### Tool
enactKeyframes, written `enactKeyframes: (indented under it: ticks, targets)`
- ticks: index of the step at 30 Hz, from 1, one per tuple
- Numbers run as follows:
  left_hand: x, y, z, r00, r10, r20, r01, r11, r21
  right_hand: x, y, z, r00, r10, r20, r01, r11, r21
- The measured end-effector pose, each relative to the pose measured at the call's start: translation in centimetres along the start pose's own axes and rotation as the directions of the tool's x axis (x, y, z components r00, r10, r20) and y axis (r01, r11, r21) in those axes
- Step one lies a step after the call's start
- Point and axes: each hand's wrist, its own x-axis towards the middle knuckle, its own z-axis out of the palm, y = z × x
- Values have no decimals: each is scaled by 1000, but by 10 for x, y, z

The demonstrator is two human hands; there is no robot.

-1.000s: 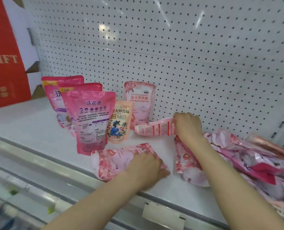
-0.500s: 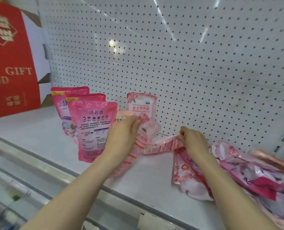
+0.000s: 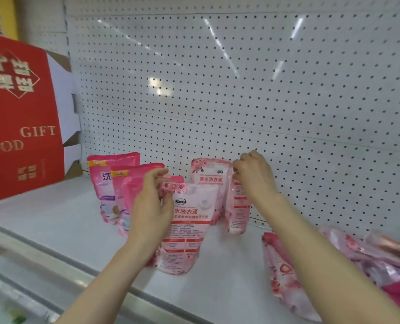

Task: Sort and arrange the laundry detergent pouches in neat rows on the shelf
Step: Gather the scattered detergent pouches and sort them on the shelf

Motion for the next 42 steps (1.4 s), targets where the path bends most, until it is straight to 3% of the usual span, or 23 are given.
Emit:
enactKeyframes:
  ticks: [3, 6, 9, 14, 20, 24, 28, 32, 34, 36, 39, 42]
  targets:
    - [3, -2, -12, 980, 170, 106, -189, 960, 205, -7, -28, 12, 985, -105, 139, 109, 994, -27]
    - [6, -7, -18, 957, 240, 160, -277, 920, 277, -23, -31, 13, 976, -135, 169, 104, 978, 178]
    - [8, -9, -18, 957, 243, 159, -278, 923, 265, -29, -20, 4, 978, -83, 193, 9, 935, 355]
    - [8, -10, -13, 945, 275, 176, -317, 898, 304, -30, -11, 6, 979, 6, 204, -84, 923, 376]
    - [9, -15, -12, 889, 413, 197, -457, 781, 425, -47, -21, 9, 985, 108, 135, -160, 866, 474]
    - [3, -5, -2, 817, 527, 236, -575, 710, 406, -78, 2, -6, 974, 203, 101, -226, 882, 413]
    - [-10, 12, 35, 738, 610, 288, -675, 661, 328, -126, 57, -30, 916, 385, 110, -400, 895, 197]
    - [-25, 30, 85, 716, 596, 364, -683, 705, 191, -177, 134, -58, 715, 619, 325, -632, 771, -76]
    - [-33, 37, 115, 721, 556, 413, -655, 742, 145, -198, 156, -62, 630, 582, 515, -640, 764, -81]
    - [-41, 46, 147, 728, 480, 489, -601, 791, 118, -216, 167, -57, 649, 510, 564, -588, 807, -53]
    - [-52, 60, 192, 717, 342, 608, -501, 859, 107, -233, 184, -62, 781, 495, 381, -525, 850, -28]
    - [-57, 68, 229, 696, 265, 667, -442, 891, 107, -249, 218, -91, 806, 510, 300, -563, 817, 124]
